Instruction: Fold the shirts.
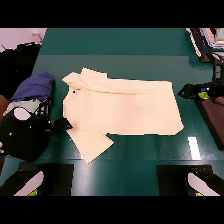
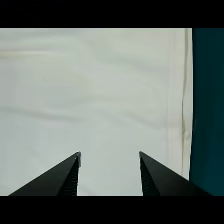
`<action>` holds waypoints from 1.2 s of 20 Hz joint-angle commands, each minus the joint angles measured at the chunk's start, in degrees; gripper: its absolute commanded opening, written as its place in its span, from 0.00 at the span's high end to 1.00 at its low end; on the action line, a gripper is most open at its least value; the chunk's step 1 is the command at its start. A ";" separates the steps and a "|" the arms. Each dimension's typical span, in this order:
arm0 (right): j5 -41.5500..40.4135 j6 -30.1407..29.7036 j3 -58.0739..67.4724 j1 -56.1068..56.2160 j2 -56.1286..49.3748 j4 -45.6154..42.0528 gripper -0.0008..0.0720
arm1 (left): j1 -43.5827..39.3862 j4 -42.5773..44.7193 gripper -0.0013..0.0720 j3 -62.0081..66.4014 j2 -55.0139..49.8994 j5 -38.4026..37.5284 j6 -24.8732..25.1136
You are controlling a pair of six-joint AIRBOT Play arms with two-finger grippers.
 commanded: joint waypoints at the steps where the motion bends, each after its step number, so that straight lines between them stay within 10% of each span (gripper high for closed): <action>1: 1.57 0.04 -0.39 0.00 1.86 -0.07 0.40 | 0.00 -3.52 0.31 -2.34 0.22 3.96 1.60; 2: 3.54 0.07 -0.42 -0.52 1.88 -0.04 0.40 | 0.00 -3.52 0.64 -2.16 0.22 4.20 1.88; 4: 7.13 0.04 -2.23 -3.43 2.45 -0.04 0.40 | 0.00 -3.45 0.94 -0.81 0.22 4.57 2.27; 13: 7.41 -3.02 -32.85 -30.49 9.18 7.63 0.32 | 0.00 -3.67 0.95 7.61 0.22 1.92 2.64; 20: -1.46 -6.27 -31.89 -23.04 -3.48 17.94 0.41 | 0.00 -3.67 0.95 7.63 0.22 1.38 2.64; 22: -1.60 -6.29 -28.70 -19.17 -6.47 17.40 0.85 | 0.00 -3.65 0.95 7.65 0.24 1.01 2.64; 24: -1.44 -6.71 -25.70 -16.26 -7.52 17.35 0.97 | 0.00 -3.56 0.95 8.15 0.48 0.13 2.64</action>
